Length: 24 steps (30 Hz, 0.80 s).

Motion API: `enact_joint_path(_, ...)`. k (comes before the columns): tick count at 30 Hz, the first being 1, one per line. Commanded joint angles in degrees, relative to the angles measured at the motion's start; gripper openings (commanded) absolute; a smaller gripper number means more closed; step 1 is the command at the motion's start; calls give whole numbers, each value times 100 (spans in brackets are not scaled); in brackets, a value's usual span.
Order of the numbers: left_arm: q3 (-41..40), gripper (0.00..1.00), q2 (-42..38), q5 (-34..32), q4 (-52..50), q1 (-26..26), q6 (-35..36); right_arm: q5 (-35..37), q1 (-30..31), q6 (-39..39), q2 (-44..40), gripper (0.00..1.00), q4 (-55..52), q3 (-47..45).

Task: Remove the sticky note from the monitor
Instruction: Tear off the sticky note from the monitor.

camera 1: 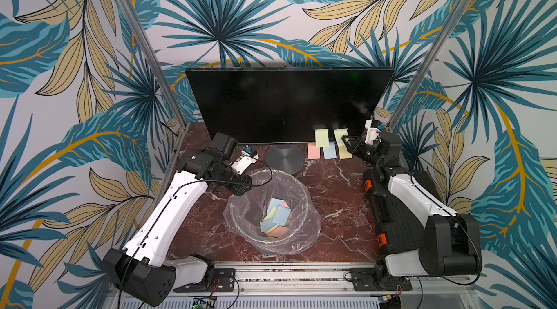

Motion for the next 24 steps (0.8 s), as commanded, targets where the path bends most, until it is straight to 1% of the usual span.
enact_joint_path(1, 114, 50, -30, -81, -14, -3, 8, 22, -11, -37, -231, 1, -69, -58)
enact_joint_path(2, 110, 50, -30, -94, -16, -8, 13, 26, -12, -46, -255, 0, -122, -44)
enact_joint_path(13, 118, 50, -29, -121, -24, -8, -2, -84, -12, 36, -630, 0, -379, -27)
enact_joint_path(20, 102, 50, -57, -132, -22, -2, 11, -287, -10, 93, -1264, 0, -725, -64)
enact_joint_path(24, 90, 50, -73, -133, -21, -2, 10, -572, 1, 194, -1775, 0, -823, -180)
